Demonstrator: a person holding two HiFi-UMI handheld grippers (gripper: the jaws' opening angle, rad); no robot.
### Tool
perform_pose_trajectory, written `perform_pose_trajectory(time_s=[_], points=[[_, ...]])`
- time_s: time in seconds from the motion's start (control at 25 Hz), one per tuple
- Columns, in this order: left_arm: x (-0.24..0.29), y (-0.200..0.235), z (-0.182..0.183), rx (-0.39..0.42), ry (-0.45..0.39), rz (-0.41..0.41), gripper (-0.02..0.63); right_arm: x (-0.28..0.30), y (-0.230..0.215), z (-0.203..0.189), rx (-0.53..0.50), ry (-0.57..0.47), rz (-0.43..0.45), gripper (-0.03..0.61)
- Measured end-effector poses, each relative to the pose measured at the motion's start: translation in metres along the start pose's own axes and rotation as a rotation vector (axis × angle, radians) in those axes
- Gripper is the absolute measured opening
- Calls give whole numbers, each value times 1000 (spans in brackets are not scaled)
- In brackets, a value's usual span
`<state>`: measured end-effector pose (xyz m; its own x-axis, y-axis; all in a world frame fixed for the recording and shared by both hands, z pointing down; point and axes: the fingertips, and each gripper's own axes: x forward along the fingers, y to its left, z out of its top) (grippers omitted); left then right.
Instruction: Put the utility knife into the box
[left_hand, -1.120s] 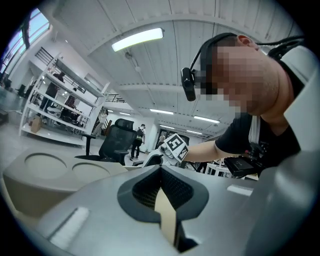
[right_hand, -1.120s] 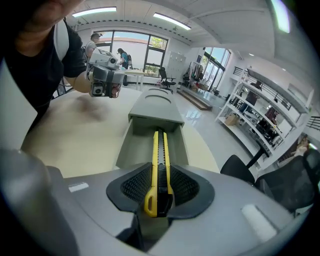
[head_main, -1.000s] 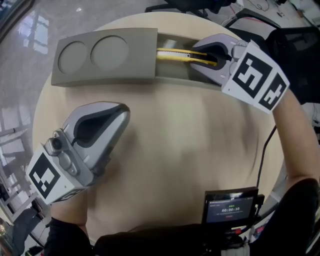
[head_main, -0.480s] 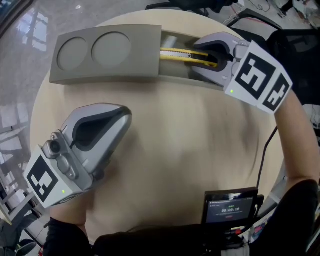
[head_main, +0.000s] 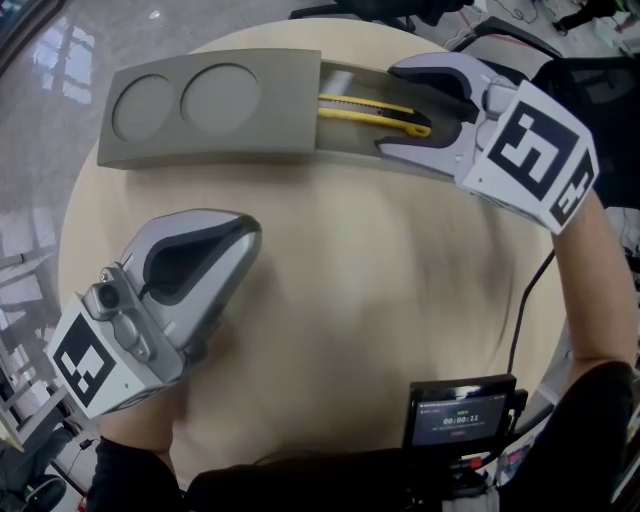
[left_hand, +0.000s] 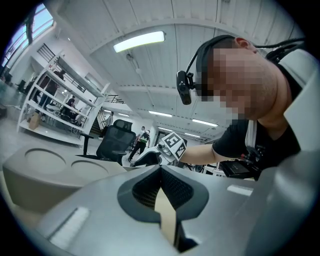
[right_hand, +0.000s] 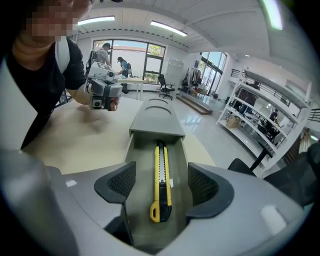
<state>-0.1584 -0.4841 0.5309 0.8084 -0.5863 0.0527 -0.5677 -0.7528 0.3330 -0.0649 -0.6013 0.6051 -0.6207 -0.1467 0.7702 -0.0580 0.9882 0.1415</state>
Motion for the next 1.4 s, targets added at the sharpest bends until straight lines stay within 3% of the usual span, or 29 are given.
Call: perform_pose_trajectory(time_s=[0.08, 0.24, 0.44, 0.64, 0.92, 1.12, 1.4], points=[[-1, 4, 1, 1, -3, 3, -3, 0, -4, 3, 1, -5, -14, 336], [-2, 1, 10, 8, -31, 14, -3, -11, -6, 13, 18, -53, -60, 257], [-4, -8, 33, 25, -82, 27, -3, -32, 7, 18, 82, -122, -91, 180], [-24, -30, 43, 52, -71, 61, -3, -59, 30, 10, 169, -137, -88, 127], [-39, -69, 77, -20, -110, 75, -3, -93, 58, 1, 310, -194, -140, 15], [-61, -91, 88, 6, -69, 113, -3, -120, 78, 20, 396, -251, -141, 14], [-86, -149, 115, 16, -68, 82, -3, -170, 119, 60, 405, -261, -162, 14]])
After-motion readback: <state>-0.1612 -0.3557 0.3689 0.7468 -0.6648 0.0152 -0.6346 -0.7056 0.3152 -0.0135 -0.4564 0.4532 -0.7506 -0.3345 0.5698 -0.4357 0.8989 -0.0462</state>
